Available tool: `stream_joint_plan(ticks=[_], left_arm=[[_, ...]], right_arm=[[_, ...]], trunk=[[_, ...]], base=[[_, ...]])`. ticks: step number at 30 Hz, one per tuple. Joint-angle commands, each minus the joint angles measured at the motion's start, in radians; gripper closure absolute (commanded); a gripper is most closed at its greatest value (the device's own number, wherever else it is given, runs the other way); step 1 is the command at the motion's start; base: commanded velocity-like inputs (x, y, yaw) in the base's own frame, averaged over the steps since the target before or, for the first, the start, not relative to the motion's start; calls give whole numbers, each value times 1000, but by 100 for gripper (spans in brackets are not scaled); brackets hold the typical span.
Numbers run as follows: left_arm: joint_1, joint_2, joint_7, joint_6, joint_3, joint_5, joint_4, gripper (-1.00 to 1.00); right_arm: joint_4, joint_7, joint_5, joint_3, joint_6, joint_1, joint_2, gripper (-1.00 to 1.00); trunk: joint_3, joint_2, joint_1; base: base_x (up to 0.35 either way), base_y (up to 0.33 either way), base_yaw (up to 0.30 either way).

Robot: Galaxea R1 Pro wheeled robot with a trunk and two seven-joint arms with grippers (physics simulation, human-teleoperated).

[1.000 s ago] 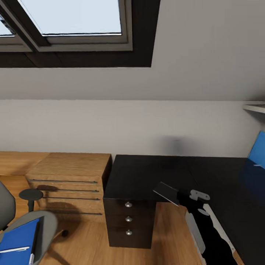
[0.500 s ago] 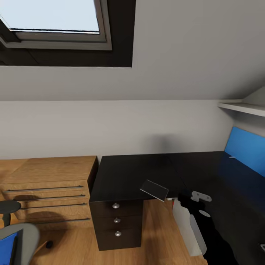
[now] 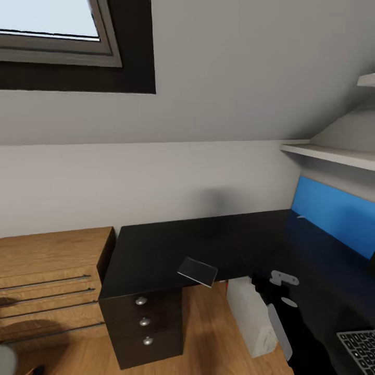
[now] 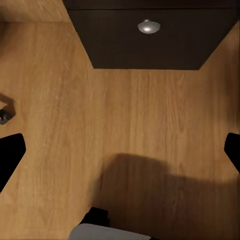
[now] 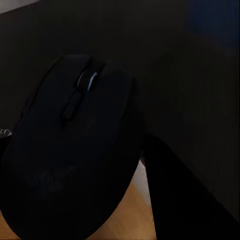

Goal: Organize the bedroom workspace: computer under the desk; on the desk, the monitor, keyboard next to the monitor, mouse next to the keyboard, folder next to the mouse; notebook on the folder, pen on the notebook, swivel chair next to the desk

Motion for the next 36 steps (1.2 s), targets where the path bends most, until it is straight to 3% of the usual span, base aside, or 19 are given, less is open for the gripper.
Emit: stream_joint_plan(ticks=[1,13,30,36], left_arm=[[-1,1,8,2,-6,7,-2,-100],[-1,1,8,2,-7,8,-2,-100],[-1,3,8,3,-7,8,-2,-100],[-1,5,8,2,-6,8,-2,-100]], right_arm=[[-1,-6,-14,-1,3,-1,1,100],[11,-6,-14,1,2,-1,1,100],[25,-9,-18,1,2,-2,8,100],[25,-8,-17,1,2,-1,7,100]], trunk=[[-2,-1,0],[-2,-1,0],[-2,-1,0],[-2,-1,0]], base=[[201,-49,-210],[275,-145,-165],[12,-14,-3],[0,-257,0]])
